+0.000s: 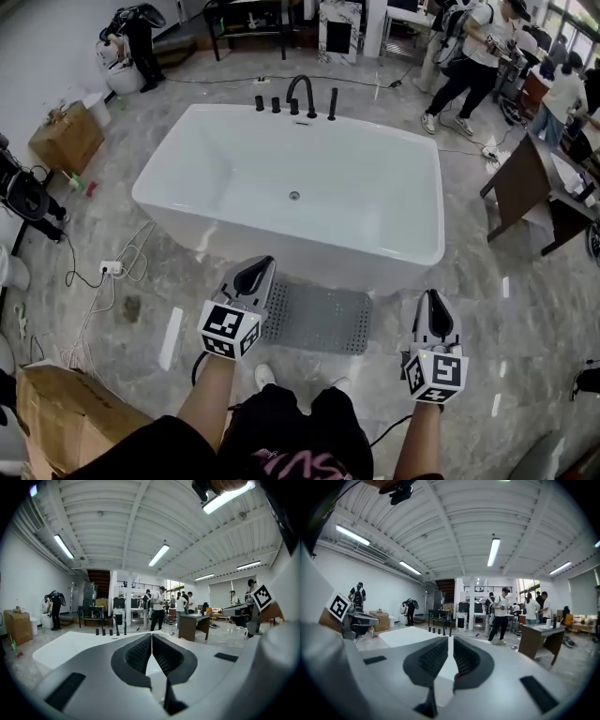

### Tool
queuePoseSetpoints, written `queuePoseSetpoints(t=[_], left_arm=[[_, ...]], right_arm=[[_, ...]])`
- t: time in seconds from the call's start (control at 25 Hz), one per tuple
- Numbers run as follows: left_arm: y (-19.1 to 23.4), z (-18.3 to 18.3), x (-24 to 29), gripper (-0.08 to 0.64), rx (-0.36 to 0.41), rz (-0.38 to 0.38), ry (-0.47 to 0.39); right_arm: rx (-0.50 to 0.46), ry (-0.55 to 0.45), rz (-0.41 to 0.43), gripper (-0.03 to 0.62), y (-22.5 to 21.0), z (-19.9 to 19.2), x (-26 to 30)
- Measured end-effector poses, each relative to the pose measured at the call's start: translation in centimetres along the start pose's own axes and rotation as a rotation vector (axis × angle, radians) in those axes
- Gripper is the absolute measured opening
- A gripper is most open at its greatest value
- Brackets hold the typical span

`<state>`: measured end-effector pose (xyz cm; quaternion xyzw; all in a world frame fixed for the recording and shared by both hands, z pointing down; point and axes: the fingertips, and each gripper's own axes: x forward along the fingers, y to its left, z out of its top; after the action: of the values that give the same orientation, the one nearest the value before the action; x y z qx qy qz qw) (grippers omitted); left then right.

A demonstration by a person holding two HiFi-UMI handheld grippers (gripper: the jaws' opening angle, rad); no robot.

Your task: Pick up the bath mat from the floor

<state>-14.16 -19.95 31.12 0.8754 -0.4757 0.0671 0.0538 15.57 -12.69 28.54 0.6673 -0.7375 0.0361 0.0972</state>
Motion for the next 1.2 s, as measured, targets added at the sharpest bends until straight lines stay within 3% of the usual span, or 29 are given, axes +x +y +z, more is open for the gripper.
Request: queuePoseSetpoints(t=[0.2, 0.44, 1.0, 1.2], left_arm=[[0.2, -2.0, 0.8, 0.009, 0.030, 0.008, 0.024], [2.2, -5.2, 0.8, 0.009, -0.015, 0.063, 0.010], [3.1, -19.2, 5.6, 0.009, -0.003, 0.096, 0.037], [4.5, -25.9, 7.5, 0.009, 0.003, 0.112, 0.061]], right_arm=[[0.045, 0.024, -0.030, 0.025, -1.6, -2.8, 0.9], [0.043, 0.040, -0.031, 0.025, -1.5, -6.4, 2.0], [0.037, 0.077, 0.002, 0.058, -2.9, -20.6, 7.2], [0.029, 0.092, 0.020, 0.072, -2.8, -27.2, 9.9]])
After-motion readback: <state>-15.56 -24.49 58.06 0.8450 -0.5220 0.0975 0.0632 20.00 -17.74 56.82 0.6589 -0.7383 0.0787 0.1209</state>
